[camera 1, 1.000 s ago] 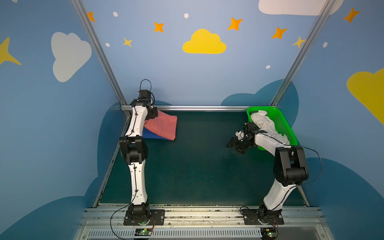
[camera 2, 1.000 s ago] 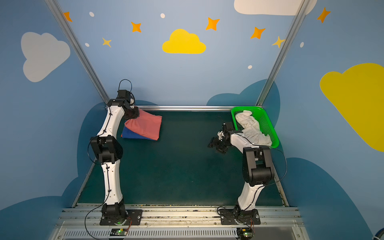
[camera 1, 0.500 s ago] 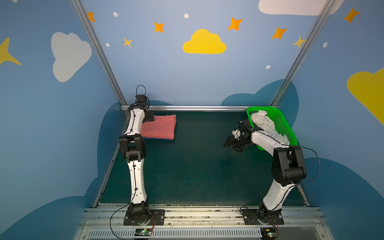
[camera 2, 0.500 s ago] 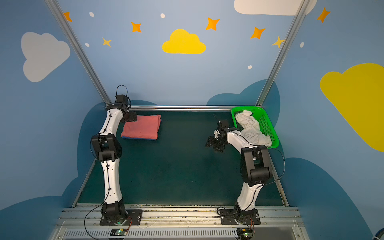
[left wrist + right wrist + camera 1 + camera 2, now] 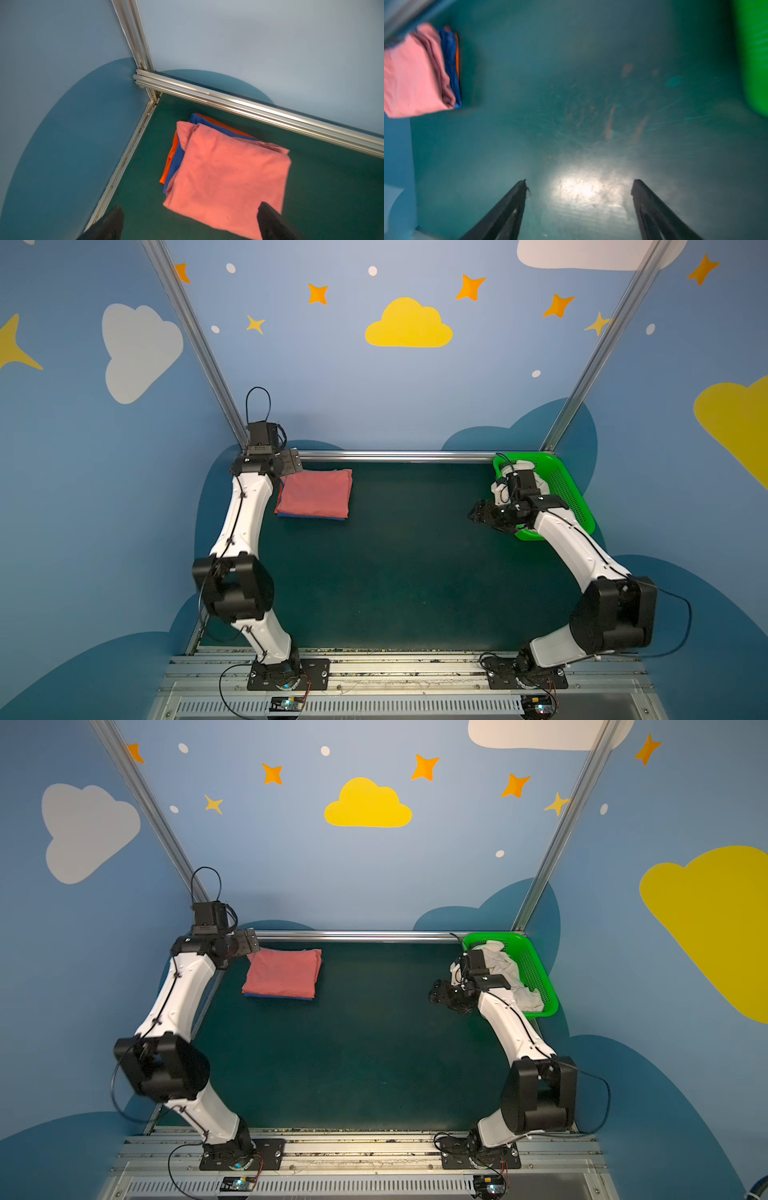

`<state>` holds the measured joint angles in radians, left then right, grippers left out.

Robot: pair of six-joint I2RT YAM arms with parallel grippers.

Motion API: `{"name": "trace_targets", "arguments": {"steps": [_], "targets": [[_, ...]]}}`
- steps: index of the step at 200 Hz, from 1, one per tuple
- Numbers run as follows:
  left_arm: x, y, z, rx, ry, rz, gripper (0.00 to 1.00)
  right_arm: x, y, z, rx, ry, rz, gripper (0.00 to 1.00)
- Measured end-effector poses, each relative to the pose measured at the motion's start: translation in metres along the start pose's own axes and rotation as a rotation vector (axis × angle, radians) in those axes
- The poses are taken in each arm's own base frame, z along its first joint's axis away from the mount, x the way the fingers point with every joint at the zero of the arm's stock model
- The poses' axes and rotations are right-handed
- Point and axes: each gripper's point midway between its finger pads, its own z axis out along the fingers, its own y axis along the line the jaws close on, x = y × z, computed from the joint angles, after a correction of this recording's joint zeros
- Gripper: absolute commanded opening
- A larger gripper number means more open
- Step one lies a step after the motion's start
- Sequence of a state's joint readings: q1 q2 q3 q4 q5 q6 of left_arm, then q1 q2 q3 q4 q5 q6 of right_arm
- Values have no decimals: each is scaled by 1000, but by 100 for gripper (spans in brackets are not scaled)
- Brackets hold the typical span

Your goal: Fold and stack the t-shirts

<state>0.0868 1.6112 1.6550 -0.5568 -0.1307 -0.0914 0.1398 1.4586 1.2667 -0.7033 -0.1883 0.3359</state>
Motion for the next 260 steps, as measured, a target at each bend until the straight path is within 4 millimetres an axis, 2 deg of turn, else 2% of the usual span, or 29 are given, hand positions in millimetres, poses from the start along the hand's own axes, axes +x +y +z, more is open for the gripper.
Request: {"name": "trace_targets", "arguments": {"steps": [20,33,47,67,83,109,139,162,188,214,260], "targets": [[1,-3,-41,49,-134,-56,100,-11,-16,-28,68,-105,-19,91],[14,-2,-56,68,-186,-85,100,-13,-24,-42,108,-166,-44,95],[36,2,-60,58,-209,-102,100,-12,-34,-50,145,-233,-65,96],[75,12,-55,10,-200,-110,100,-4,-52,-50,201,-321,-97,96],[110,26,-49,-45,-182,-112,100,6,-67,-41,231,-386,-126,96],[152,43,-43,-104,-188,-119,100,26,-82,-14,233,-456,-198,96],[189,43,-29,-93,-171,-84,100,46,-94,16,231,-473,-266,96],[213,38,-16,-67,-137,-30,100,40,-96,27,235,-504,-295,96],[237,28,-3,-9,-89,41,100,26,-96,43,229,-542,-322,96],[255,17,9,54,-41,101,100,24,-101,63,232,-546,-324,96],[257,-5,23,153,-29,142,100,22,-105,80,212,-567,-330,96]]}}
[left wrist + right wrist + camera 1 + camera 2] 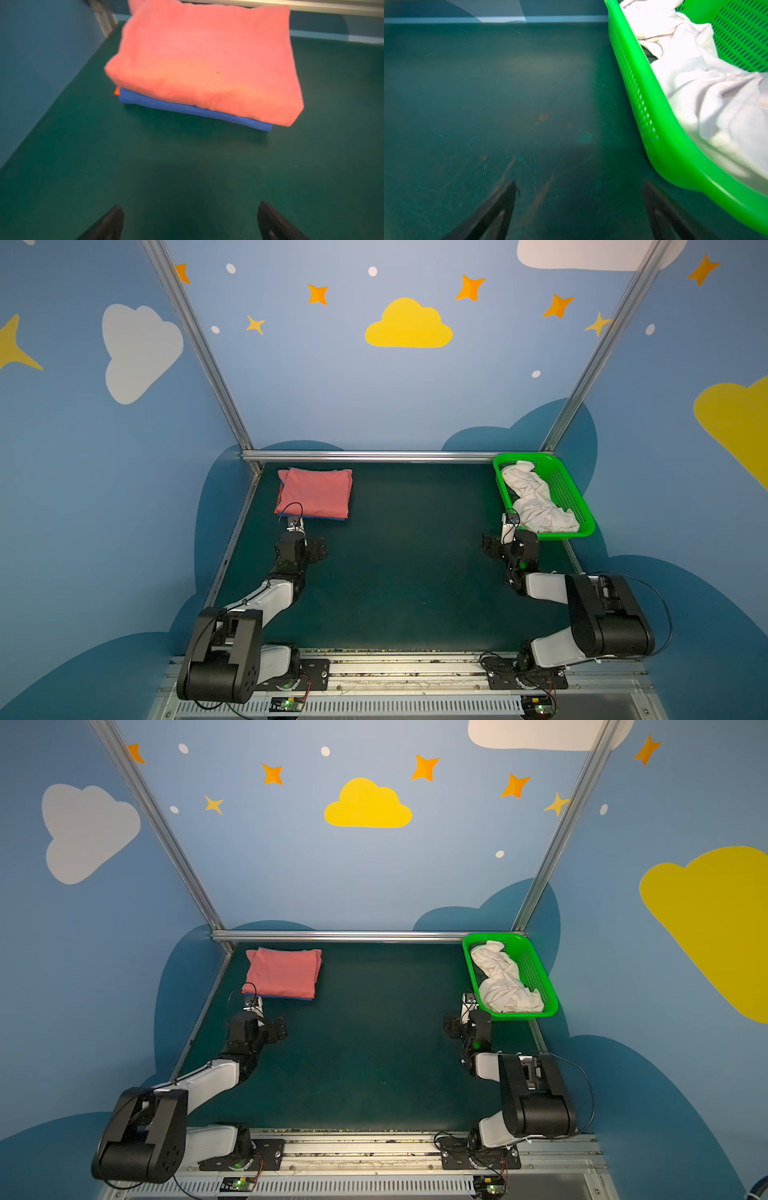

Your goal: Fold and stack the t-shirts

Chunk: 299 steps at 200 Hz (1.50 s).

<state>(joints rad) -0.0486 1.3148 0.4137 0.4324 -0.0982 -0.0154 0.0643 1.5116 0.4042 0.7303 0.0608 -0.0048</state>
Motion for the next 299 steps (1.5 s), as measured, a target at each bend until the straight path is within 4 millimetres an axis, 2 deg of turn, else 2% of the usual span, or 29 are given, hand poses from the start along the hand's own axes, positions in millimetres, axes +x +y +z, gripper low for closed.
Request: {"name": "trace_targets", "arguments": {"steps": [40,66,85,133,299], "targets": [[-17,-5,21,5,-43,11,100,-8,-3,0,-6,-34,8,96],[0,13,33,-25,-25,-37,100,-10,-2,0,-9,-41,8,96],[4,21,33,-40,-19,-55,100,-10,-2,0,-11,-41,8,96],[-4,17,32,-20,-51,-58,100,-10,-2,0,-13,-41,8,96],[-5,16,32,-16,-55,-61,100,-10,-2,0,-14,-41,8,96]]}}
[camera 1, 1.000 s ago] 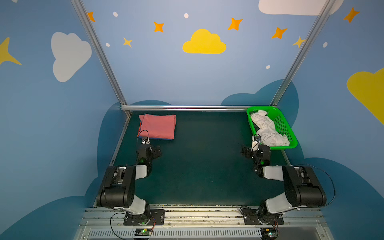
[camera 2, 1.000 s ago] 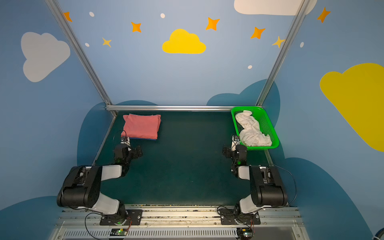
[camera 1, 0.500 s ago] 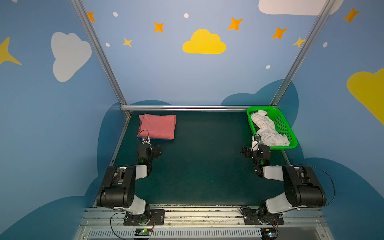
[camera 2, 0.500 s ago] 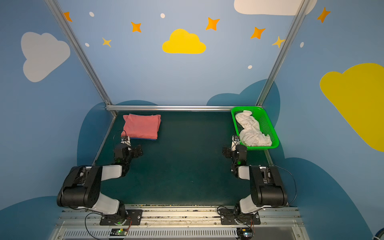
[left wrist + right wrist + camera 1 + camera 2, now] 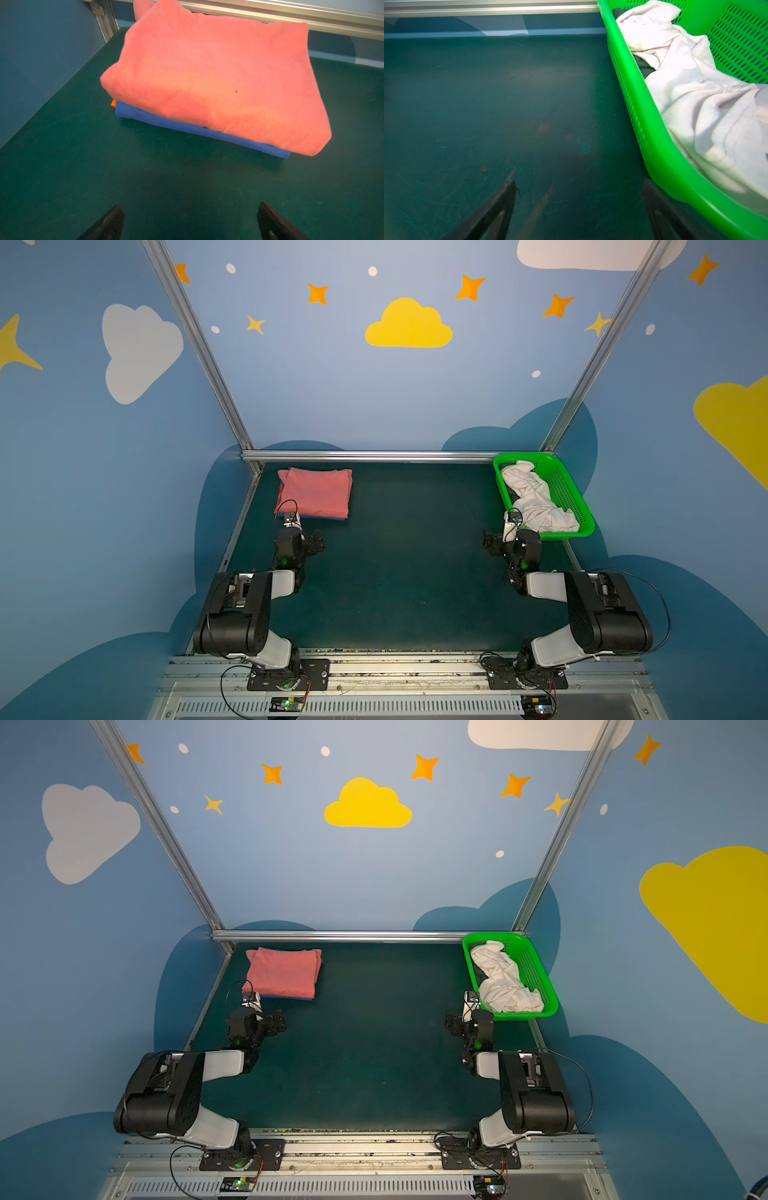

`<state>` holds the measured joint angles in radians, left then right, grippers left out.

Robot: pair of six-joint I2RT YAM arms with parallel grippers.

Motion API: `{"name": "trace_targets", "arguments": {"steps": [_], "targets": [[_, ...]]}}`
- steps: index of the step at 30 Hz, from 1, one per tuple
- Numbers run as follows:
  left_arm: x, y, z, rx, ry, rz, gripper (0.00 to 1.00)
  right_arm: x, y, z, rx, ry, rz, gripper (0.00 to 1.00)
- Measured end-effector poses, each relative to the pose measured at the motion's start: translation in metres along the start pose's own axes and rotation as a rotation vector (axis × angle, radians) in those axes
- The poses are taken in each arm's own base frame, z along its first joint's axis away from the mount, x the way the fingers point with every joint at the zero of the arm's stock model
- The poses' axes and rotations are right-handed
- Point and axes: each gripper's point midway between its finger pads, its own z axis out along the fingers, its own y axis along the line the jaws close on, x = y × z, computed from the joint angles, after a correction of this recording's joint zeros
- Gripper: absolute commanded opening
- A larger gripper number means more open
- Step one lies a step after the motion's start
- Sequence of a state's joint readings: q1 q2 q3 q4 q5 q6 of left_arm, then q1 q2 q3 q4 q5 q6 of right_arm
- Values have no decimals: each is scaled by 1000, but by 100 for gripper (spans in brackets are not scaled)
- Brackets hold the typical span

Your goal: Fold and stack the t-shirts

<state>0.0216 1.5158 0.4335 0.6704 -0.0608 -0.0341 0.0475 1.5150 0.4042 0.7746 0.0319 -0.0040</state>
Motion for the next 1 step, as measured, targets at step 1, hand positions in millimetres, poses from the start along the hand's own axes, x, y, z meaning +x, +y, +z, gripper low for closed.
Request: {"name": "trace_targets", "arguments": {"steps": [1], "targets": [[0,0,0,0,0,0,100,0,0,0,0,0,0,96]]}}
